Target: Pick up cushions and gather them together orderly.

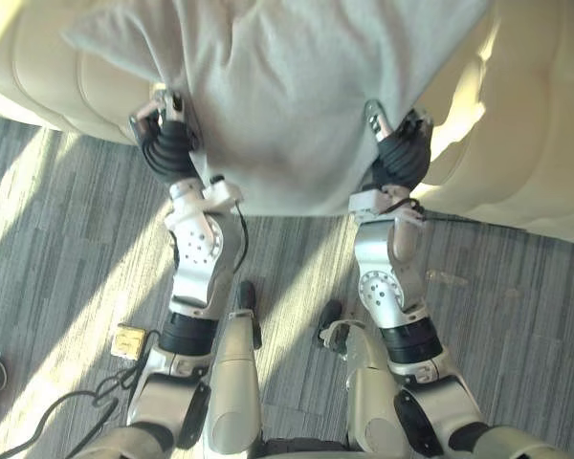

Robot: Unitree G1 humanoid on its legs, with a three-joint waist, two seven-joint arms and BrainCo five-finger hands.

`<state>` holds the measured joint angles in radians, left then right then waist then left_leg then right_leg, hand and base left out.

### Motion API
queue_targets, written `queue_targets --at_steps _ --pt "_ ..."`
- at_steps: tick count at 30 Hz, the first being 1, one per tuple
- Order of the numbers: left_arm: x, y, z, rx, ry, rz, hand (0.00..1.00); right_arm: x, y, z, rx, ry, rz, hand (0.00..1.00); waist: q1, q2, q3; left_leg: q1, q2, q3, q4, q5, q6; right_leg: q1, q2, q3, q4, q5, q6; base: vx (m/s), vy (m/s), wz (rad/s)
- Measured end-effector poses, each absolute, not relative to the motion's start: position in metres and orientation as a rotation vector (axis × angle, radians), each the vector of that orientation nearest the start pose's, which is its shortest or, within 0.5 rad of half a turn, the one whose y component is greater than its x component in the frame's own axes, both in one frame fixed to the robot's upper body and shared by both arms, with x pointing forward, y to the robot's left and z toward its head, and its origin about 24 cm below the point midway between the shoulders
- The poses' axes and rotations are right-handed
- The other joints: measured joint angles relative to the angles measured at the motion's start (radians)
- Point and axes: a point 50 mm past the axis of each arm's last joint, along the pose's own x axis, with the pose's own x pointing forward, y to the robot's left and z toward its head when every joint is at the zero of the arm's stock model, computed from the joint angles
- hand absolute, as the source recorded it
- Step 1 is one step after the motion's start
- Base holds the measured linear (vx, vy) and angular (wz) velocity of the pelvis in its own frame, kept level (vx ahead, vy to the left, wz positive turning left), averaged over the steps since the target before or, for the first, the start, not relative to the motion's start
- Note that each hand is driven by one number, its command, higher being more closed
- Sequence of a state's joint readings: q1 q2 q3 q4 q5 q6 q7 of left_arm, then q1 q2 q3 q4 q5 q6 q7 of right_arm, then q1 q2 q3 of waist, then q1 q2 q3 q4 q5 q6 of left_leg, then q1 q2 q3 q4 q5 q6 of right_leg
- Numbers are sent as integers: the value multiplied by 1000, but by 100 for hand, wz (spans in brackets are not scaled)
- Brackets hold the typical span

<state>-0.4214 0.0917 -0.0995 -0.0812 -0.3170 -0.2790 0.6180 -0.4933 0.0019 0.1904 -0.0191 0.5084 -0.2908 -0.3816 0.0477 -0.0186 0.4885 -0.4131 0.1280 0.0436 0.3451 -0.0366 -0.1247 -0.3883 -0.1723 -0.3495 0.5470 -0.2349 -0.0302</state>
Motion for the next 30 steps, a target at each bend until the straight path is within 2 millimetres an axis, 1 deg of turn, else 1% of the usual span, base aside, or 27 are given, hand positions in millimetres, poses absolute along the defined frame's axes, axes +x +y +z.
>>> queue_targets --at_steps 2,3,4,5,6,7,10,11,14,16,17,18,19,21,22,23,24,25,26,27,28,29,30 --pt "286 146 173 -451 -591 338 100 301 -94 178 602 -531 19 100 -7 0 0 68 -1 1 -56 13 -2 57 10 0 -36 5 4 100 -50 -2" --pt "279 146 163 -448 -564 327 100 298 -96 166 571 -497 8 100 -12 -2 -20 112 -1 2 -103 24 -5 94 18 -2 -67 8 8 72 -31 0" --pt "276 145 159 -447 -549 324 100 296 -97 159 567 -476 -1 100 -13 -5 -44 121 -1 2 -123 29 -6 98 20 -3 -78 10 8 146 -35 0" --pt "272 144 151 -442 -524 310 100 293 -100 148 554 -443 -10 100 -15 -5 -85 133 -1 3 -156 39 -8 103 26 -4 -99 14 8 180 -24 -2" --pt "268 144 144 -438 -502 301 100 290 -101 138 520 -419 -14 100 -18 -5 -105 176 0 5 -195 48 -10 137 33 -3 -125 18 11 182 -18 -2" --pt "265 144 140 -440 -488 300 100 288 -102 133 509 -405 -16 100 -21 -5 -116 195 0 7 -213 52 -10 154 36 -4 -139 20 14 143 -3 -4" --pt "254 145 119 -443 -415 286 100 278 -107 110 479 -333 -19 100 -39 -8 -193 265 1 17 -273 55 -11 219 48 -2 -199 27 25 128 13 -5" --pt "251 146 114 -442 -396 281 100 275 -108 105 461 -321 -18 100 -43 -13 -212 282 0 20 -280 55 -10 237 49 0 -211 28 26 134 21 -6" --pt "248 147 108 -455 -368 277 100 272 -108 99 447 -303 -5 100 -50 -26 -226 318 -1 28 -297 54 -10 270 53 7 -233 30 29 70 12 -7" --pt "245 148 103 -464 -349 276 100 269 -109 95 444 -284 -9 100 -51 -29 -238 322 -1 28 -293 52 -8 279 54 7 -239 31 30 0 0 0" --pt "244 148 101 -463 -341 277 100 268 -110 92 442 -274 -9 100 -52 -29 -238 322 -1 27 -275 42 -4 290 54 8 -240 31 30 28 5 4" --pt "242 149 98 -458 -330 274 100 267 -110 89 439 -260 -6 100 -52 -29 -238 305 4 28 -208 11 2 307 55 8 -242 27 32 19 6 4" --pt "241 149 96 -456 -323 276 100 265 -111 87 436 -252 -3 100 -54 -29 -238 290 7 29 -158 -7 10 319 56 7 -243 22 34 4 5 5" --pt "237 151 90 -451 -302 283 100 262 -112 81 430 -228 -1 100 -53 -28 -238 220 19 35 50 -48 57 351 58 10 -243 4 36 -30 -11 5" --pt "236 151 89 -449 -296 282 100 262 -112 80 429 -224 1 100 -52 -27 -239 197 26 37 117 -54 67 359 61 13 -238 -12 29 -70 -2 -3" --pt "233 151 86 -445 -285 281 100 261 -112 78 428 -217 0 100 -48 -21 -242 166 45 44 206 -57 72 365 71 23 -236 -31 28 -79 7 -13" --pt "230 153 82 -443 -270 291 100 260 -112 77 427 -210 2 100 -43 -11 -248 142 66 49 282 -54 75 377 88 42 -236 -41 13 -45 7 -15" --pt "228 154 79 -442 -261 299 100 260 -111 78 427 -209 4 100 -43 -5 -254 121 76 46 328 -48 83 380 96 53 -236 -46 3 32 8 -17" --pt "226 155 76 -446 -249 308 100 260 -111 79 428 -215 6 100 -43 3 -260 71 78 37 401 -42 91 389 100 66 -237 -44 -6 77 21 -17" --pt "223 155 74 -447 -239 311 100 260 -111 80 428 -218 7 100 -39 10 -265 58 63 29 407 -72 79 389 98 80 -237 -46 -8 161 92 -33" --pt "220 153 70 -459 -219 316 100 260 -111 83 432 -233 10 100 -38 17 -269 51 14 23 353 -130 77 390 81 99 -239 -50 -3 150 106 -33" --pt "220 153 69 -464 -213 319 100 260 -112 85 432 -241 12 100 -38 19 -270 46 -13 18 311 -144 74 390 74 108 -241 -52 1 211 146 -39" --pt "219 152 68 -467 -209 322 100 260 -112 88 432 -254 15 100 -34 19 -270 40 -53 16 213 -145 74 391 60 122 -242 -59 12 230 148 -40"
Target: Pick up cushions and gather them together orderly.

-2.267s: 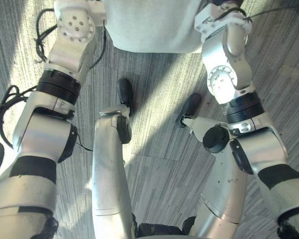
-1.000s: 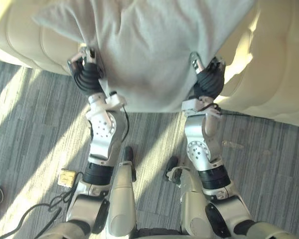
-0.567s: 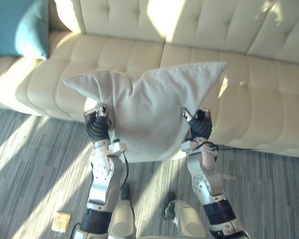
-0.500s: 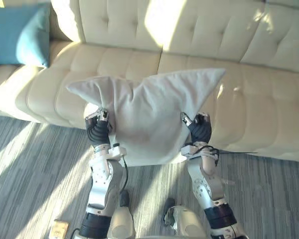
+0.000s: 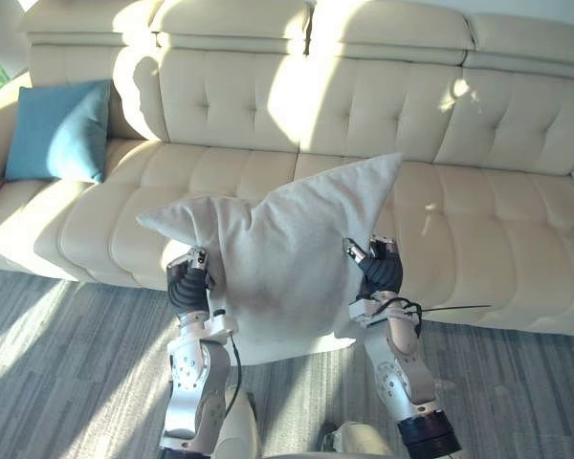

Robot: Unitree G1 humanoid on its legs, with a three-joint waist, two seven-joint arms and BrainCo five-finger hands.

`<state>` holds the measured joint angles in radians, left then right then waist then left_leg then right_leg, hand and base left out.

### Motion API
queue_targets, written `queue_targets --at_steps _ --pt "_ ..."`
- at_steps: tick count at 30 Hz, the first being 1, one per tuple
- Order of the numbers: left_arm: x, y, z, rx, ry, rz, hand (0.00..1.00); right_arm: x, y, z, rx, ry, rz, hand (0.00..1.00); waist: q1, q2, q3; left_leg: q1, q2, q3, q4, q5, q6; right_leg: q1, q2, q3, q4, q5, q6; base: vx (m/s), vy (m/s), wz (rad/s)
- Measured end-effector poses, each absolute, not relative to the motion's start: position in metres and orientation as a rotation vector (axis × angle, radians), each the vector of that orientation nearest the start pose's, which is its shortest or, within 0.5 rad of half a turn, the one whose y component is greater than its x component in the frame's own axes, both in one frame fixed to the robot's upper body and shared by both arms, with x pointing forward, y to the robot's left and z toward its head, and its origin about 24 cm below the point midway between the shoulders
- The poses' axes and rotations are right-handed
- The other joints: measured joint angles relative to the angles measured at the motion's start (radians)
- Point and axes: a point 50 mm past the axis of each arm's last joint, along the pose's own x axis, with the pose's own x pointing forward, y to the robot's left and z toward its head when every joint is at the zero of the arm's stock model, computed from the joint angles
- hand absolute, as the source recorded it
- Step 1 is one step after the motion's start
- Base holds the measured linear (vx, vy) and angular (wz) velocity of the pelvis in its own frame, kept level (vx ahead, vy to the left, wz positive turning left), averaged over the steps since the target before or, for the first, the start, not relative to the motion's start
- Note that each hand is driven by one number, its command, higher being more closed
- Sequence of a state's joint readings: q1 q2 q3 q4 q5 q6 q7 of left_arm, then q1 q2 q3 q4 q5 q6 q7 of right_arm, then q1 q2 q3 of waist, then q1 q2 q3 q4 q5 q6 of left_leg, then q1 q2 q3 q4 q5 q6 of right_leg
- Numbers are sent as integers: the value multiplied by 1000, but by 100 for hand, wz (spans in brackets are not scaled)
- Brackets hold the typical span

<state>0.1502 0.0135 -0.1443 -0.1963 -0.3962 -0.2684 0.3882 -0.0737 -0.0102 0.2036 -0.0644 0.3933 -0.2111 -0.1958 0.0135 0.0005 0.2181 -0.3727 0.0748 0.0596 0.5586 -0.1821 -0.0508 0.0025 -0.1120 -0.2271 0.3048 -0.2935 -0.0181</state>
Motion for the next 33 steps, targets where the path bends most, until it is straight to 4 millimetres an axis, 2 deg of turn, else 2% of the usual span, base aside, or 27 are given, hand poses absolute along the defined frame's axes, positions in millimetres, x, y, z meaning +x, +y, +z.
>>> queue_targets --at_steps 2,3,4,5,7,9,10,11,12,13,15,17,18,19,20,21,22,23,24,25,26,27,29,32,33 --pt "219 153 68 -463 -207 322 100 261 -113 90 426 -264 19 100 7 14 -10 -10 -31 -13 -170 43 5 3 -5 20 5 -18 36 294 183 -55" --pt "218 153 66 -462 -202 324 100 261 -114 88 419 -256 16 100 23 21 -22 15 -32 -13 -223 156 15 6 0 53 22 -37 66 404 197 -66" --pt "217 155 65 -446 -192 322 100 260 -112 84 423 -229 13 100 29 -10 -34 26 -49 19 -191 157 46 19 -20 91 24 -41 85 531 241 -58" --pt "215 155 65 -443 -192 321 100 260 -112 82 419 -218 12 100 28 -35 -56 20 -69 42 -146 112 71 35 -51 114 18 -46 99 457 184 -37" --pt "215 155 67 -445 -200 318 100 260 -111 83 422 -222 15 100 31 -51 -66 30 -85 69 -103 50 88 29 -76 136 70 -48 109 373 156 -22" --pt "215 156 66 -437 -190 318 100 261 -110 80 421 -209 14 100 30 -51 -65 96 -96 90 -91 -8 105 -40 -108 158 316 -9 140 356 151 -23" --pt "215 157 65 -425 -186 314 100 261 -109 77 414 -195 11 100 30 -52 -62 144 -100 91 -96 -33 112 -86 -125 159 457 42 123 395 138 -22" --pt "214 159 65 -411 -185 311 100 262 -109 73 396 -180 8 100 27 -51 -60 206 -99 93 -103 -59 120 -124 -133 155 593 40 105 371 85 -17" --pt "214 160 65 -405 -188 311 100 262 -108 68 379 -163 9 100 23 -47 -61 270 -88 94 -122 -90 136 -164 -128 125 679 19 69 303 36 -15" --pt "214 160 66 -408 -193 312 100 262 -107 67 378 -155 10 100 22 -38 -61 302 -79 95 -139 -96 134 -193 -121 102 683 8 53 282 -1 -14" --pt "214 160 68 -412 -211 313 100 262 -104 67 378 -154 22 100 20 -35 -67 358 -49 96 -182 -96 119 -260 -83 33 583 -7 33 271 -47 -8" --pt "214 162 69 -412 -218 318 100 263 -103 69 377 -160 36 100 13 -46 -74 392 -36 93 -209 -106 92 -311 -41 10 404 4 29 313 -107 1" --pt "214 163 69 -409 -217 322 100 264 -102 70 376 -165 45 100 3 -54 -79 413 -35 92 -221 -117 73 -313 -7 11 242 55 29 256 -111 4" --pt "214 163 68 -408 -217 323 100 264 -102 70 376 -167 49 100 -2 -61 -84 422 -41 91 -226 -123 63 -311 1 13 172 94 21 351 -157 13" --pt "214 164 68 -403 -217 320 100 264 -102 71 376 -169 51 100 -10 -85 -96 439 -60 78 -224 -143 37 -296 12 36 80 196 -6 372 -199 30" --pt "215 161 65 -411 -199 322 100 264 -106 70 365 -168 48 100 -21 -61 -94 453 -47 51 -217 -165 24 -276 29 50 82 251 -27 443 -219 38" --pt "215 157 61 -423 -179 318 100 263 -111 67 349 -163 36 100 -25 -16 -104 455 -11 28 -210 -169 16 -246 59 30 56 241 -31 361 -181 35" --pt "215 155 61 -428 -177 313 100 262 -114 67 341 -164 32 100 -25 0 -113 444 4 19 -197 -168 14 -242 69 13 44 232 -40 366 -169 31" --pt "216 153 62 -430 -182 293 100 262 -118 67 340 -167 23 100 -29 9 -110 429 20 9 -150 -155 -7 -221 78 -5 28 223 -48 353 -202 32" --pt "216 152 62 -431 -178 285 100 261 -120 65 342 -161 13 100 -30 11 -109 407 27 10 -85 -141 -29 -194 85 -17 10 217 -57 412 -235 38" --pt "216 150 60 -441 -170 279 100 258 -122 63 344 -151 3 100 -26 10 -102 357 55 10 75 -108 -44 -134 98 -20 -24 209 -67 383 -189 22" --pt "214 149 58 -445 -163 278 100 253 -123 62 353 -150 -4 100 -11 8 -101 318 78 17 189 -113 -39 -86 105 -20 -37 195 -74 310 -123 10" --pt "212 148 57 -452 -162 267 100 244 -124 71 370 -192 -1 100 -2 5 -102 257 104 14 260 -125 -19 -46 103 -25 -46 169 -79 217 -79 -4" --pt "213 147 57 -448 -156 250 100 244 -127 81 376 -239 -4 100 0 2 -101 197 110 5 126 -136 3 -37 83 -9 -50 156 -70 136 9 -11" --pt "213 145 57 -447 -152 238 100 244 -131 82 372 -244 -18 100 -3 3 -102 204 94 -31 2 -131 2 -37 74 5 -49 154 -58 96 94 -26"
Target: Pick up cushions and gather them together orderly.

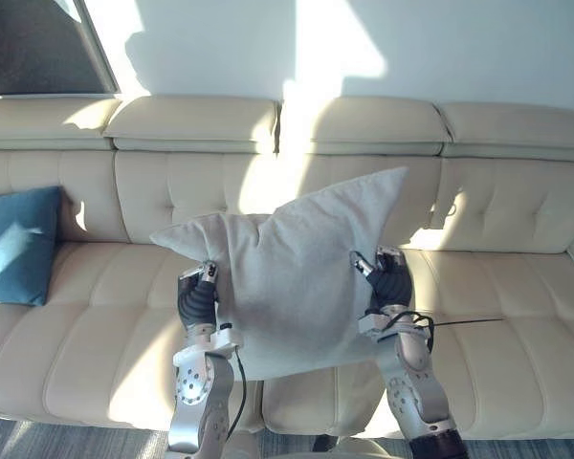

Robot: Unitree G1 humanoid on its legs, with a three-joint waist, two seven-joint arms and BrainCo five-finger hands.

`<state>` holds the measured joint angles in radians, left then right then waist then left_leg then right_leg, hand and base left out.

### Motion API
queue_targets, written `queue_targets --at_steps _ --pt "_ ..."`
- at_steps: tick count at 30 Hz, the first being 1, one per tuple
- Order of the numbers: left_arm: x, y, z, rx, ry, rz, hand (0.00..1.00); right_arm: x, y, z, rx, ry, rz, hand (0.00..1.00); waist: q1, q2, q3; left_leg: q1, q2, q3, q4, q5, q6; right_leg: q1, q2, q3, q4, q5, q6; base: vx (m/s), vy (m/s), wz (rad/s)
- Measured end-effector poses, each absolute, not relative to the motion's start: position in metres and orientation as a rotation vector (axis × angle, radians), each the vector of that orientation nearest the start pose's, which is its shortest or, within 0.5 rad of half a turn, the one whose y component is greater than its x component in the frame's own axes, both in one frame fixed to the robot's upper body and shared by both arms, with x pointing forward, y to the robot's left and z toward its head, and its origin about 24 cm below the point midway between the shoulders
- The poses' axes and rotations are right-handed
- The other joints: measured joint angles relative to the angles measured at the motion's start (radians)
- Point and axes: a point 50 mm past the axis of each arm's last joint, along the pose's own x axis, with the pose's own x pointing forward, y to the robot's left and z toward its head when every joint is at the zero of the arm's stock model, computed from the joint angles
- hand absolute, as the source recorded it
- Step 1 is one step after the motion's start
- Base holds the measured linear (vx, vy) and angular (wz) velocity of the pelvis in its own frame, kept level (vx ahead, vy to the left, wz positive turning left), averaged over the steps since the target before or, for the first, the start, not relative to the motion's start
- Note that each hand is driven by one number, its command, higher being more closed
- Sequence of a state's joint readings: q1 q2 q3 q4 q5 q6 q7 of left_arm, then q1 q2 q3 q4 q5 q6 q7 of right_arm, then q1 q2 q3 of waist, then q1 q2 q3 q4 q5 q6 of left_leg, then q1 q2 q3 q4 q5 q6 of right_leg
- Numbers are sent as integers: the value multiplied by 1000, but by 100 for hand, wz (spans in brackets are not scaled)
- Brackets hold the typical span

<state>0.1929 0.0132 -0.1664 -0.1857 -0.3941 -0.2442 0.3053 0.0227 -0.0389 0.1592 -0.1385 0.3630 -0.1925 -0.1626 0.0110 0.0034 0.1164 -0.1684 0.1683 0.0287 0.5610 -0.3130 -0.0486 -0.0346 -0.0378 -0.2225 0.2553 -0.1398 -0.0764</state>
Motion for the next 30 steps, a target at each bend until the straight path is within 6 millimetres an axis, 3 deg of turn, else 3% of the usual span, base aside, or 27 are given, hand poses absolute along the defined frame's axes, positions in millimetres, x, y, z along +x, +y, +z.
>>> queue_targets --at_steps 2,3,4,7,11,16,19,23,27,30 --pt "213 143 57 -450 -150 233 100 245 -132 81 370 -241 -23 100 -1 8 -2 33 -12 -46 -147 57 1 -2 4 28 4 -3 20 97 180 -43" --pt "213 142 57 -456 -150 232 100 245 -132 79 367 -233 -26 100 -2 23 -10 61 -6 -60 -219 135 -30 -4 21 48 3 -2 39 113 221 -52" --pt "212 143 56 -447 -148 231 100 245 -131 76 372 -219 -29 100 -4 11 -14 73 -9 -50 -236 149 -72 -3 18 66 1 0 53 113 212 -49" --pt "212 145 56 -436 -148 227 100 246 -130 71 373 -200 -36 100 -9 -31 -39 111 -60 -1 -334 186 -44 0 -28 115 -55 35 101 102 188 -28" --pt "213 144 57 -436 -154 224 100 247 -129 72 373 -205 -34 100 -11 -24 -40 132 -113 19 -411 227 -15 3 -73 130 -110 68 133 53 150 -3" --pt "223 147 70 -428 -214 226 100 266 -123 77 367 -212 -17 100 -8 -17 -35 100 -125 23 -441 249 -9 -30 -82 134 -144 99 136 -10 37 -3" --pt "245 154 102 -427 -356 237 100 290 -112 111 383 -326 25 100 -4 -7 29 29 -126 32 -440 277 -9 -107 -78 142 -145 132 133 -124 13 -10" --pt "276 163 161 -418 -588 265 100 324 -95 171 427 -489 53 100 5 0 123 -81 -121 43 -436 321 -15 -245 -73 152 -94 153 123 -182 -17 -8" --pt "307 172 233 -338 -814 280 100 351 -88 241 498 -624 47 100 47 11 224 -162 -107 48 -438 355 -26 -352 -63 169 -58 175 112 -133 -36 -9" --pt "326 185 281 -246 -910 323 100 364 -84 282 515 -679 39 100 49 18 248 -230 -96 40 -443 385 -33 -417 -53 157 -62 196 101 -86 -54 5"
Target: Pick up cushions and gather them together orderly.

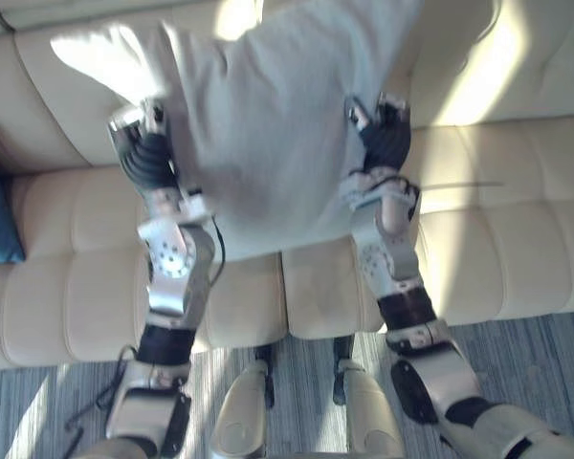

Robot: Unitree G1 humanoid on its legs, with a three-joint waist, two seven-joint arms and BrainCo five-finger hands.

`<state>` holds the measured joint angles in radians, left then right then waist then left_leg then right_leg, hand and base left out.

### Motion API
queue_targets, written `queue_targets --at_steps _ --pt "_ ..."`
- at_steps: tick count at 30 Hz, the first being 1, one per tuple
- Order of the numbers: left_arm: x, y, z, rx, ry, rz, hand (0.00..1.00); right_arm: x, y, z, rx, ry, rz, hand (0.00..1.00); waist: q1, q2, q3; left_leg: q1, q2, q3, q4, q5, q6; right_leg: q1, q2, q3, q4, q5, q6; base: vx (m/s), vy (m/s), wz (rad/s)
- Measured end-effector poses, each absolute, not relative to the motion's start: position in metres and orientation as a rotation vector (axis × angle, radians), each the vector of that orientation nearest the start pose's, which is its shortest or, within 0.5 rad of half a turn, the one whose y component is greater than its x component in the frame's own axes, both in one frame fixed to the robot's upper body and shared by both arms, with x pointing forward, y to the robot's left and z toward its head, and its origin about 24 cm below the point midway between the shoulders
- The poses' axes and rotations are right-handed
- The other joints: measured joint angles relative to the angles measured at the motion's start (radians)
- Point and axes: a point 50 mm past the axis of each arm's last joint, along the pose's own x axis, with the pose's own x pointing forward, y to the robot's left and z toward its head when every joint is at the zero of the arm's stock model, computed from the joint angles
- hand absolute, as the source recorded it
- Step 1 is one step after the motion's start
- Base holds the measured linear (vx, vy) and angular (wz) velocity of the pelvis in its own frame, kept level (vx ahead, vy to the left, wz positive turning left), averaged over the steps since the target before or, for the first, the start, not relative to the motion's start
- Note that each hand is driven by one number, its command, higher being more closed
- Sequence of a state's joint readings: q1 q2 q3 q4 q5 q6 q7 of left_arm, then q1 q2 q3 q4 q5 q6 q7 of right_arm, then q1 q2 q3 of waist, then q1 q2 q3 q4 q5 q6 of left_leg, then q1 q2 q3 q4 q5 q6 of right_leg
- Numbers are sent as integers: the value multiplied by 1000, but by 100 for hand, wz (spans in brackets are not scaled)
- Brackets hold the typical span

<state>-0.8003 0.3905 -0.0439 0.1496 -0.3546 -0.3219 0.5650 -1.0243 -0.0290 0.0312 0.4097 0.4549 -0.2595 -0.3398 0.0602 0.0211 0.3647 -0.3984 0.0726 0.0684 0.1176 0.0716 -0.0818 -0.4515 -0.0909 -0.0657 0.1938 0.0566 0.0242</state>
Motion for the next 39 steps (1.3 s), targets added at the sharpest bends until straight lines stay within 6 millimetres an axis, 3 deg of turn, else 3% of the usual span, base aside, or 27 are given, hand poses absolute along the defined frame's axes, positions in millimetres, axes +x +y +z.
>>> queue_targets --at_steps 3,4,8,11,12,13,21,26,31,34,37,39 --pt "343 185 312 -212 -936 353 100 367 -91 316 505 -740 12 100 1 22 15 -49 2 -29 -20 28 -5 -40 3 -26 -8 11 -7 -25 -26 18" --pt "344 185 317 -206 -943 355 100 367 -91 322 504 -755 10 100 1 25 17 -55 2 -33 -27 35 -6 -47 3 -29 -9 13 -8 -33 -21 17" --pt "344 193 365 -155 -1043 385 100 357 -98 381 498 -896 -22 100 1 34 71 -126 5 -52 -80 86 -10 -136 6 -41 -11 33 -17 -54 -19 8" --pt "344 193 377 -144 -1064 389 100 352 -102 398 498 -937 -51 100 0 36 90 -170 4 -58 -107 110 -10 -181 7 -50 -33 53 -15 -39 -6 5" --pt "346 192 377 -135 -1056 391 100 351 -105 399 492 -943 -69 0 -1 41 99 -189 4 -68 -112 117 -8 -187 7 -59 -55 66 -15 -11 -5 9" --pt "347 191 378 -128 -1053 390 0 351 -106 399 481 -949 -85 0 1 41 104 -199 4 -71 -113 118 -8 -193 8 -61 -65 70 -15 -3 -7 11" --pt "351 199 386 -135 -1049 446 0 343 -130 424 435 -1030 -206 0 26 41 145 -326 3 -76 -119 136 -7 -297 9 -64 -115 110 -12 8 -3 1" --pt "345 199 392 -162 -1082 439 0 337 -128 427 422 -1063 -162 0 26 40 145 -333 11 -57 -119 136 -7 -306 9 -62 -115 110 -12 36 5 -4" --pt "339 224 383 -221 -1080 469 0 336 -146 412 348 -1075 -152 0 28 40 144 -310 20 -32 -119 135 -8 -300 15 -49 -95 105 -8 12 16 -9" --pt "337 261 352 -243 -1013 548 0 336 -171 387 313 -1048 -196 0 27 39 144 -267 25 -9 -119 134 -10 -285 16 -39 -54 84 -9 -12 -11 -13" --pt "321 292 304 -219 -951 609 0 325 -214 347 266 -1022 -289 0 18 37 143 -194 33 -8 -118 124 -19 -225 17 -46 -10 45 -10 -16 -46 7" --pt "301 315 258 -172 -876 666 0 311 -236 313 196 -991 -339 0 6 35 142 -130 38 -11 -118 114 -21 -166 15 -67 22 14 -21 5 -57 20"
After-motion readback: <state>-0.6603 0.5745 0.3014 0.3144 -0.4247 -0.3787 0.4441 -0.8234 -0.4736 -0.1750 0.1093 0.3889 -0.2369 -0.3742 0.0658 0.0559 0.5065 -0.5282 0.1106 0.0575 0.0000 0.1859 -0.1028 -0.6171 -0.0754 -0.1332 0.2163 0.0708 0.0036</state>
